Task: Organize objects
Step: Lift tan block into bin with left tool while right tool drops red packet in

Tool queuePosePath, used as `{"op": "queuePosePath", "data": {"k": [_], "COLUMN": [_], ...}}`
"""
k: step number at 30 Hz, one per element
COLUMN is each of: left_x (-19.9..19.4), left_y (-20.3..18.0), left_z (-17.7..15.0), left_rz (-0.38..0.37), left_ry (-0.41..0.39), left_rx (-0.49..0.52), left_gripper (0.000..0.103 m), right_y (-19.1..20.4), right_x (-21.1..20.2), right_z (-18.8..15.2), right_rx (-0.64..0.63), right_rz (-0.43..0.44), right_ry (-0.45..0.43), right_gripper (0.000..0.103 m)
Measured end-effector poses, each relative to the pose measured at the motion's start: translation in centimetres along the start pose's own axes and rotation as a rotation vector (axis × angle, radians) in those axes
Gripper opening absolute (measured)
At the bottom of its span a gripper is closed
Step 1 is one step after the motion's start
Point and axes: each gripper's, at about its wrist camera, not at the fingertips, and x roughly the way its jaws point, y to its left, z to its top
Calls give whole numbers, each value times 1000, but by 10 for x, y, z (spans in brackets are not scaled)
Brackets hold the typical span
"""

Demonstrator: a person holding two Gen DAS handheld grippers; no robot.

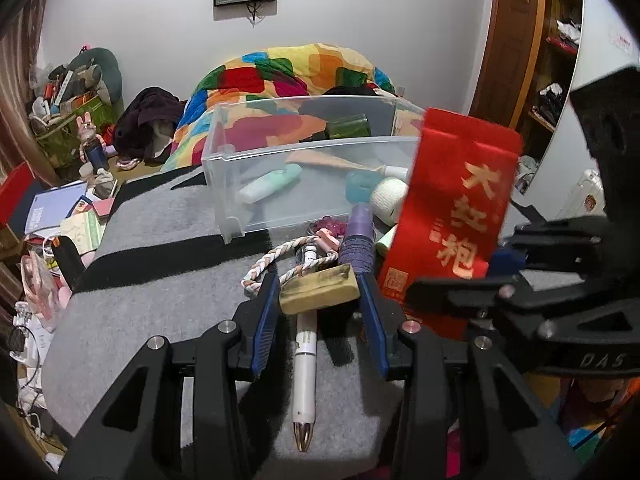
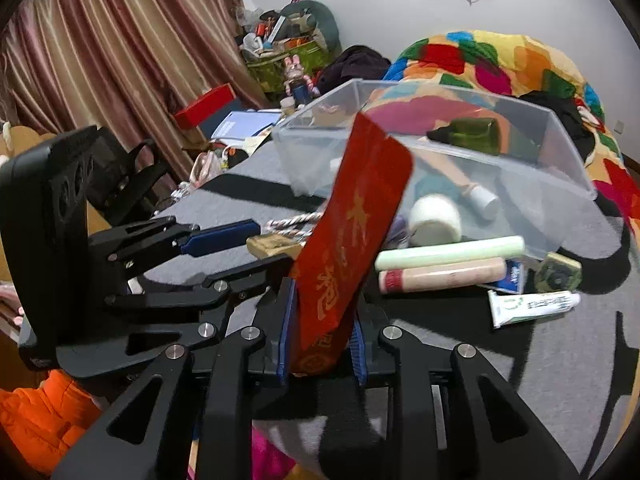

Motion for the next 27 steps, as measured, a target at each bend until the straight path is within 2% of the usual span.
{"op": "queuePosePath", "data": {"k": [3,7,14,20,27], "left_x": [-2,-6,-22,-31,-26], "left_y": [4,5,9,12,14], "left_z": [1,4,25,47,75], "left_rz": [-4,-6,-2,1,23], "left_ry": [-9,-29,-109,-179,-217], "left_rx": [-16,-26,-30,-42,-36], "left_gripper": [40,40,40,40,40], "right_y": [3,6,-2,-23,-50], "right_x": [4,0,-27,-57,-68], "right_z": [-3,-4,13,39,75], "right_rx": [-12,-26,-11,41,84], "right_rz": [11,-6,-54,-138,-317], "right_ry": [17,-6,-95,-202,-290], "right_gripper": [23,20,19,19,19]}}
